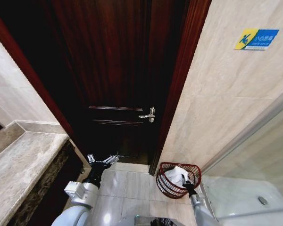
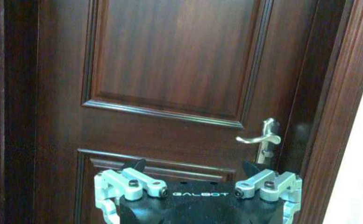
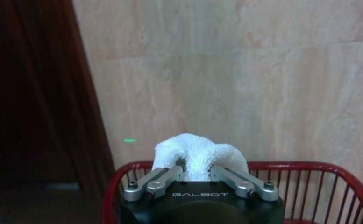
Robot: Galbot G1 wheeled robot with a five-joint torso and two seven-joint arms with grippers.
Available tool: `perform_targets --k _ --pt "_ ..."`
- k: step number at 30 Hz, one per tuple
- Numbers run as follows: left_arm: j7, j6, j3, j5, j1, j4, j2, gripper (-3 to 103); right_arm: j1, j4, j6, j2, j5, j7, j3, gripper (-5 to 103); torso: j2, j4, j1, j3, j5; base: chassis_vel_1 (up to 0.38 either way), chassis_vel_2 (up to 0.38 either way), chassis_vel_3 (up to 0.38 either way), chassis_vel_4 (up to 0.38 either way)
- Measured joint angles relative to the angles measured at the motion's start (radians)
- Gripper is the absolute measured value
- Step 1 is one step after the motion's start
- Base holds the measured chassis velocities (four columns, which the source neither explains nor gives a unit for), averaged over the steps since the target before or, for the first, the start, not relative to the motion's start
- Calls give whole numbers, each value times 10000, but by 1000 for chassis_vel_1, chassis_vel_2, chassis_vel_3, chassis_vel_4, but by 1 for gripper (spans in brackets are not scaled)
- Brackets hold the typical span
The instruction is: Discard the used towel into the hamper.
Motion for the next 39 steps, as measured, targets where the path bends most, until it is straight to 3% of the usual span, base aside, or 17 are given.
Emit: perform_targets --k 3,13,20,22,23,24,26,30,33,37,39 --pt "0 0 0 0 0 0 0 100 -62 -2 -264 -31 -650 18 24 8 0 -1 -1 0 -1 0 0 0 0" --pt "0 0 0 0 0 0 -1 100 -57 27 -595 -74 -1014 51 44 8 1 0 -3 0 3 -59 60 57 -51" --pt "0 0 0 0 0 0 -1 100 -163 96 -1444 -198 -1698 724 24 6 -3 0 5 2 5 -195 185 190 -212" --pt "0 0 0 0 -1 0 0 100 -183 87 -1960 -249 -2213 1117 58 16 -5 -2 12 3 -2 -150 175 133 -161" --pt "0 0 0 0 -1 0 0 100 -176 81 -2096 -268 -2363 1220 71 16 -6 -2 15 4 -2 -119 152 133 -126" --pt "0 0 0 0 -1 0 0 100 -169 88 -2397 -307 -2761 1392 91 27 -7 -1 17 5 2 -86 122 6 -21" --pt "0 0 0 0 -1 0 0 100 -150 212 -2973 -357 -3561 1759 109 33 -6 3 8 3 1 -55 50 17 15" --pt "0 0 0 0 0 0 -3 100 -97 192 -3489 -412 -3887 1956 111 43 -3 3 1 0 2 -12 10 19 25" --pt "0 0 0 0 2 0 -1 100 6 -36 -4763 -526 -4499 2510 102 60 3 -4 -10 -1 -1 35 -84 -47 42" --pt "0 0 0 0 2 0 -1 100 11 -86 -4970 -509 -4682 2732 98 71 3 -3 -9 -1 0 17 -33 -35 15" --pt "0 0 0 0 1 0 1 100 -9 -117 -4853 -398 -4701 2699 91 82 2 -1 -2 0 -1 0 0 0 0"
